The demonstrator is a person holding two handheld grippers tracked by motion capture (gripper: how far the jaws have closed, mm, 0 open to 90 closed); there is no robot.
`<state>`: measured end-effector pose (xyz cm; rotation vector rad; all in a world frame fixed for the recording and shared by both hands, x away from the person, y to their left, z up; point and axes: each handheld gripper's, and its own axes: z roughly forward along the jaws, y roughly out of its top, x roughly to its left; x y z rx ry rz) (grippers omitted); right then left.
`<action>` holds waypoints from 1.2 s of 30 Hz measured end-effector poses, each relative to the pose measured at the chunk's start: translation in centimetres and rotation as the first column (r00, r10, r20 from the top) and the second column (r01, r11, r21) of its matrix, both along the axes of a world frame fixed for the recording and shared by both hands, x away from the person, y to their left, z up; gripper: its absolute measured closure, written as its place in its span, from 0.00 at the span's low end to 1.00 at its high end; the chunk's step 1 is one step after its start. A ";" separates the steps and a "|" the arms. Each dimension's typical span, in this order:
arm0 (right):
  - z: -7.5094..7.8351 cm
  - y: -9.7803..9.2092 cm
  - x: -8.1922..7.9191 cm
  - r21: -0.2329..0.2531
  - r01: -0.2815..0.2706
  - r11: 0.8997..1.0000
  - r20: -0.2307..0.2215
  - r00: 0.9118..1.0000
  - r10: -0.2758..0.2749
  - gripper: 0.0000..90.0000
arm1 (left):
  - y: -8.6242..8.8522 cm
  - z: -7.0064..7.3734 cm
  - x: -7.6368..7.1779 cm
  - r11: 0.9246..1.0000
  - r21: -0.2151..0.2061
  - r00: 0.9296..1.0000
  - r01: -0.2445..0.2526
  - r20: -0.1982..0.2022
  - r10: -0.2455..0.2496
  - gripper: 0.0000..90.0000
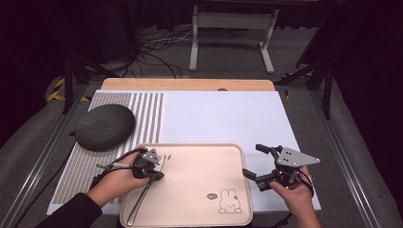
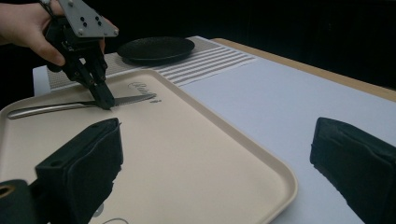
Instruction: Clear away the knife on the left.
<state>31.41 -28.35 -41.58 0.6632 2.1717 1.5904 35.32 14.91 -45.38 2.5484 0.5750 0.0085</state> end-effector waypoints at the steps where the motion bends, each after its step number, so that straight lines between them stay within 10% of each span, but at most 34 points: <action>1: 0.0 0.0 0.0 0.000 0.000 1.000 0.000 1.000 0.000 0.04 | 0.0 0.0 0.0 1.000 0.000 1.000 0.000 0.000 0.000 1.00; 36: -0.2 0.2 0.1 -0.008 -0.006 1.000 -0.006 1.000 0.006 0.04 | 3.7 -0.1 -0.2 0.996 0.010 0.996 -0.085 0.007 0.085 1.00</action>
